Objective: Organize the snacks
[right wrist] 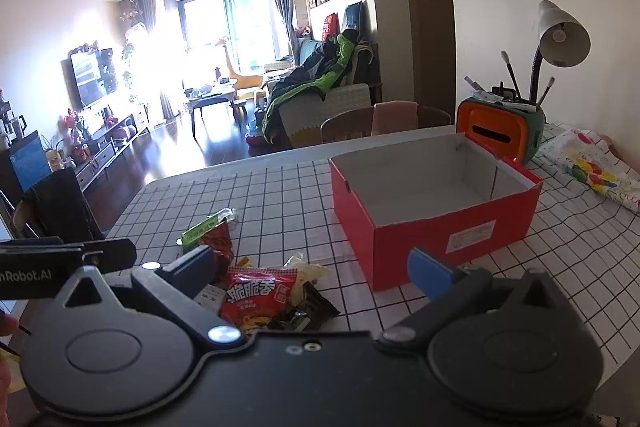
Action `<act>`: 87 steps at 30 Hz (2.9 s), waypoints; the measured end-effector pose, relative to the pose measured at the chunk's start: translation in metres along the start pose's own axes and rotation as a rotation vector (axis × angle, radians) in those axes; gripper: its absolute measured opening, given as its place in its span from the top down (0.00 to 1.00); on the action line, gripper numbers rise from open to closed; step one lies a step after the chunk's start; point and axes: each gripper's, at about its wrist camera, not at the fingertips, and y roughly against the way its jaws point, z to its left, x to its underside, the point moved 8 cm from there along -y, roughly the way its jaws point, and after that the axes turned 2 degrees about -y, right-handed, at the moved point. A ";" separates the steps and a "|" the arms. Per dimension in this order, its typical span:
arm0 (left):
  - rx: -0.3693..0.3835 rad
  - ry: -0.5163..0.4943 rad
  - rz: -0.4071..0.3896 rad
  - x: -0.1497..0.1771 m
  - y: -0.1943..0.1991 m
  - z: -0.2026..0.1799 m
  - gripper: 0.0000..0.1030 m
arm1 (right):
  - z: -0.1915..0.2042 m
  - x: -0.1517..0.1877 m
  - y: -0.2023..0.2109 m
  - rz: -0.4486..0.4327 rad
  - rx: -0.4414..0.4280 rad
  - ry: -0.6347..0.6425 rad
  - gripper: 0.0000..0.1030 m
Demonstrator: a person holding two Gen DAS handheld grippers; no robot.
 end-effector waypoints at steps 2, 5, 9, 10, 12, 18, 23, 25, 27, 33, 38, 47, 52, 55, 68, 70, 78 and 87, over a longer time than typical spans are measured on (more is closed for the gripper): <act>0.001 -0.005 -0.004 0.000 0.001 -0.002 0.00 | 0.000 0.000 0.001 0.000 0.004 0.001 0.00; 0.006 -0.009 -0.008 0.000 0.004 -0.004 0.00 | -0.001 0.001 0.001 0.007 0.011 0.003 0.00; 0.013 -0.010 -0.008 0.002 0.007 -0.006 0.00 | -0.001 0.002 0.003 0.014 0.013 0.008 0.00; 0.013 -0.009 -0.008 0.002 0.007 -0.006 0.00 | -0.001 0.003 0.004 0.015 0.014 0.011 0.00; 0.014 -0.005 -0.007 0.003 0.008 -0.006 0.00 | 0.000 0.003 0.005 0.015 0.015 0.014 0.00; 0.021 -0.003 -0.002 0.007 0.011 -0.006 0.00 | 0.000 0.005 0.006 0.031 0.009 0.013 0.00; 0.022 -0.003 -0.003 0.008 0.013 -0.006 0.00 | 0.001 0.007 0.008 0.034 0.008 0.014 0.00; 0.020 -0.005 -0.009 0.008 0.014 -0.006 0.00 | 0.000 0.006 0.009 0.027 0.015 0.017 0.00; 0.021 -0.005 -0.012 0.008 0.016 -0.007 0.00 | 0.001 0.006 0.011 0.021 0.017 0.024 0.00; 0.020 -0.004 -0.015 0.007 0.018 -0.007 0.00 | -0.002 0.004 0.015 0.011 0.025 0.021 0.00; 0.017 0.003 -0.024 0.005 0.021 -0.007 0.00 | -0.004 0.001 0.020 -0.005 0.027 0.016 0.00; 0.019 -0.001 -0.036 0.004 0.025 -0.007 0.00 | 0.002 -0.003 0.024 -0.022 0.011 0.038 0.00; 0.019 -0.005 -0.039 0.002 0.024 -0.006 0.00 | 0.001 -0.003 0.022 -0.015 0.012 0.041 0.00; 0.020 -0.005 -0.033 0.002 0.021 -0.006 0.00 | 0.001 -0.003 0.018 -0.006 0.011 0.043 0.00; 0.015 -0.016 0.027 0.005 -0.015 0.009 0.00 | 0.007 0.006 -0.029 0.111 -0.005 0.071 0.02; 0.013 -0.041 0.048 0.010 -0.025 0.011 0.00 | 0.004 0.013 -0.039 0.155 -0.005 0.059 0.04; 0.005 -0.143 0.121 0.031 -0.067 0.015 0.00 | -0.011 0.038 -0.097 0.332 -0.007 -0.047 0.12; -0.020 -0.262 0.155 0.044 -0.111 0.008 0.05 | -0.025 0.060 -0.141 0.446 0.026 -0.149 0.19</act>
